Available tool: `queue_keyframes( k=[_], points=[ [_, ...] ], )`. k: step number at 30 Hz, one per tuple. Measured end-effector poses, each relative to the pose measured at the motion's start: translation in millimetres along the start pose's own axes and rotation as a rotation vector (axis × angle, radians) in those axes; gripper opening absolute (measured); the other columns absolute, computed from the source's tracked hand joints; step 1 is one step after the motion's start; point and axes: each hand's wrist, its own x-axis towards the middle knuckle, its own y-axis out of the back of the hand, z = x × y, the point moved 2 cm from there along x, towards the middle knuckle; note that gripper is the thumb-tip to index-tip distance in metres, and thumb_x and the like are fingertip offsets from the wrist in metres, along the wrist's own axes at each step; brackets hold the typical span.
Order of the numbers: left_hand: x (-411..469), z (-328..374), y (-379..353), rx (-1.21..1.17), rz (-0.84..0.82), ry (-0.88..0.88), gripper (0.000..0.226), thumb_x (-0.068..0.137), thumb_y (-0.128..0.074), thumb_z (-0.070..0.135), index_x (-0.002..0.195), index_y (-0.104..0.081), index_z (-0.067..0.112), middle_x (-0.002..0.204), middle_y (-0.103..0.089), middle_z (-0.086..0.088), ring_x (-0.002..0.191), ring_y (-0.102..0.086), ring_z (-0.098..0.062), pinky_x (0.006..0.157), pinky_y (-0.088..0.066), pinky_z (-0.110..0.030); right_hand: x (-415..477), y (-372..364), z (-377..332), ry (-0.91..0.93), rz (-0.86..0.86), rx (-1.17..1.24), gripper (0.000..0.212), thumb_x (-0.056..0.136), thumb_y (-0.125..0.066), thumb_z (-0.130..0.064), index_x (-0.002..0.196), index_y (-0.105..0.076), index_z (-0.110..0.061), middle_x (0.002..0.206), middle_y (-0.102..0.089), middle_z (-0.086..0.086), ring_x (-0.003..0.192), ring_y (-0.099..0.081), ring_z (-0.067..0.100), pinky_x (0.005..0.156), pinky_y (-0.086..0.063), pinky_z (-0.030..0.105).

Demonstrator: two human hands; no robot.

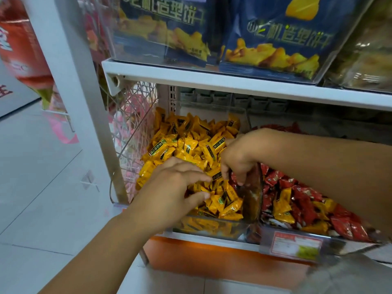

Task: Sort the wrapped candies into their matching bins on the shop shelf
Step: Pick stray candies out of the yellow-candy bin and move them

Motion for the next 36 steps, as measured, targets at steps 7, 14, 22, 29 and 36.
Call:
queue_keyframes(
  k=[7, 14, 22, 29, 36],
  points=[
    [3.0, -2.0, -8.3, 0.002, -0.017, 0.015, 0.054, 0.077, -0.043, 0.070, 0.112, -0.069, 0.038, 0.109, -0.065, 0.022, 0.102, -0.045, -0.006, 0.090, -0.043, -0.033, 11.5, -5.1, -3.5, 0.039, -0.018, -0.118, 0.055, 0.096, -0.055, -0.037, 0.147, -0.037, -0.030, 0.146, -0.041, -0.001, 0.132, -0.035, 0.027, 0.088, -0.030, 0.031],
    [2.5, -4.4, -8.2, -0.018, -0.033, 0.044, 0.058, 0.072, -0.041, 0.073, 0.112, -0.068, 0.042, 0.111, -0.064, 0.022, 0.105, -0.043, -0.006, 0.094, -0.041, -0.032, 12.9, -7.3, -0.7, 0.085, 0.029, 0.020, 0.034, 0.090, -0.065, -0.033, 0.120, -0.061, -0.017, 0.112, -0.059, -0.001, 0.112, -0.047, 0.021, 0.057, -0.027, 0.025],
    [4.8, 2.3, -2.0, -0.048, -0.039, 0.094, 0.045, 0.076, -0.060, 0.063, 0.115, -0.067, 0.040, 0.110, -0.063, 0.019, 0.106, -0.042, -0.009, 0.096, -0.040, -0.035, -45.9, 3.1, 24.5, 0.178, 0.515, 0.548, 0.011, 0.091, -0.065, -0.025, 0.097, -0.069, -0.033, 0.089, -0.055, -0.027, 0.086, -0.050, -0.012, 0.077, -0.036, 0.018],
    [21.0, 29.6, 1.3, 0.001, -0.035, 0.086, 0.036, 0.086, -0.061, 0.052, 0.121, -0.061, 0.042, 0.119, -0.057, 0.022, 0.114, -0.036, -0.005, 0.102, -0.033, -0.028, -97.2, -74.1, 50.3, -0.223, 1.074, 1.052, 0.014, 0.096, -0.055, -0.032, 0.105, -0.062, -0.041, 0.078, -0.063, -0.014, 0.058, -0.058, -0.007, 0.048, -0.042, 0.013],
    [40.8, 36.3, -6.4, -0.024, 0.003, 0.087, 0.028, 0.090, -0.063, 0.041, 0.118, -0.065, 0.038, 0.116, -0.057, 0.022, 0.115, -0.039, -0.005, 0.102, -0.030, -0.024, -101.5, -122.7, 53.1, -0.347, 1.166, 1.112, 0.034, 0.093, -0.058, -0.036, 0.126, -0.058, -0.044, 0.125, -0.061, -0.013, 0.119, -0.053, 0.008, 0.096, -0.037, 0.022]
  ],
)
